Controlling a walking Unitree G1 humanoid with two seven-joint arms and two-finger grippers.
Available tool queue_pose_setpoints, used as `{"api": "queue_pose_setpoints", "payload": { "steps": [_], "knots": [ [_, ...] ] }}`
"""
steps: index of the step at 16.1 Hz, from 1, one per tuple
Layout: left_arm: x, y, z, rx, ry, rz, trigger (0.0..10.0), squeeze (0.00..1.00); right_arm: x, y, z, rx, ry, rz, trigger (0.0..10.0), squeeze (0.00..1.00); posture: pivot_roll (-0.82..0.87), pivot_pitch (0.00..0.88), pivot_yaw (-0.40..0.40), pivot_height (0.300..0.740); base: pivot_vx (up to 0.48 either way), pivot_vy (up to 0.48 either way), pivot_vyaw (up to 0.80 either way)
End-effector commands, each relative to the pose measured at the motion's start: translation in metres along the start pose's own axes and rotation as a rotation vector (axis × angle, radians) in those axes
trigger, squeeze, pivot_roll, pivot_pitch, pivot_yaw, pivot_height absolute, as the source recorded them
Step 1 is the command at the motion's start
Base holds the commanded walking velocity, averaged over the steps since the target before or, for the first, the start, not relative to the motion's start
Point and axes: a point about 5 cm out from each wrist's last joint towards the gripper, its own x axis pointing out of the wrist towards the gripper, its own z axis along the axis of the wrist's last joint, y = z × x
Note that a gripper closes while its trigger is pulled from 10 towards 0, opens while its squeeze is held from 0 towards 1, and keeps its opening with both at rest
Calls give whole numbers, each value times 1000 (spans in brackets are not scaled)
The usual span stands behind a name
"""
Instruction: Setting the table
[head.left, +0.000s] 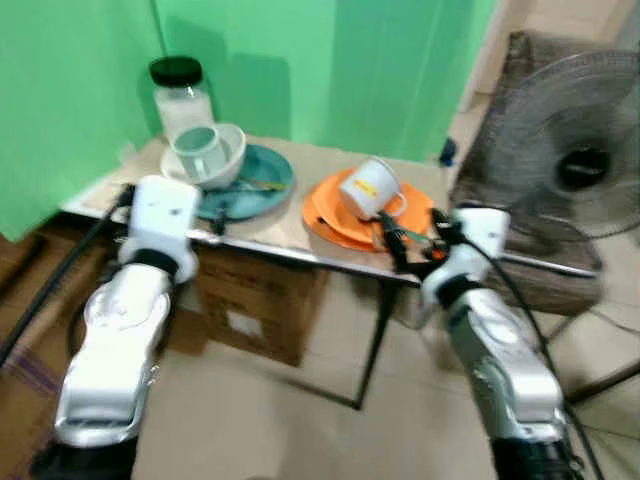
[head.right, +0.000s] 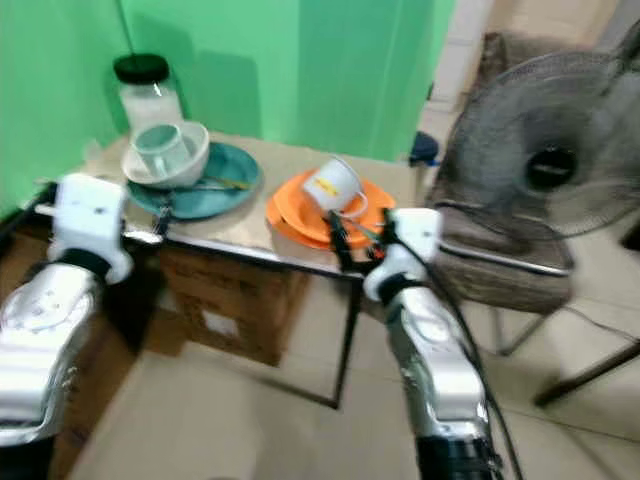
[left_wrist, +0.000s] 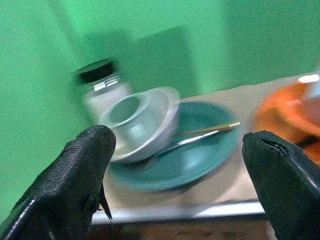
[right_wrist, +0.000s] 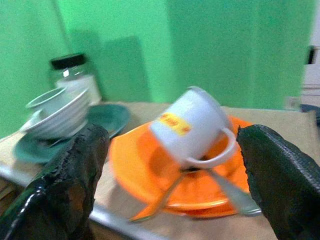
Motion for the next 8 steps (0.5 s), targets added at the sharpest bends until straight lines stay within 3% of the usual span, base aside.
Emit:
{"api": "queue_pose_setpoints", "payload": {
  "steps": [1, 5, 8],
  "knots": [
    [5, -19, 0, -28, -16, -118, 10000, 0, -6, -15, 10, -2, -21, -74, 10000, 0, 91, 0, 31, 740, 270, 0, 0],
    [8, -42, 2, -74, -51, -287, 10000, 0, -11, -27, 29, 26, 1, -117, 10000, 0, 52, 0, 6, 740, 247, 0, 0],
    [10, -55, 5, -84, -79, -346, 10000, 0, 0, -48, 33, 18, 103, -136, 10000, 0, 36, 0, -53, 740, 0, 0, 0]
  ]
}}
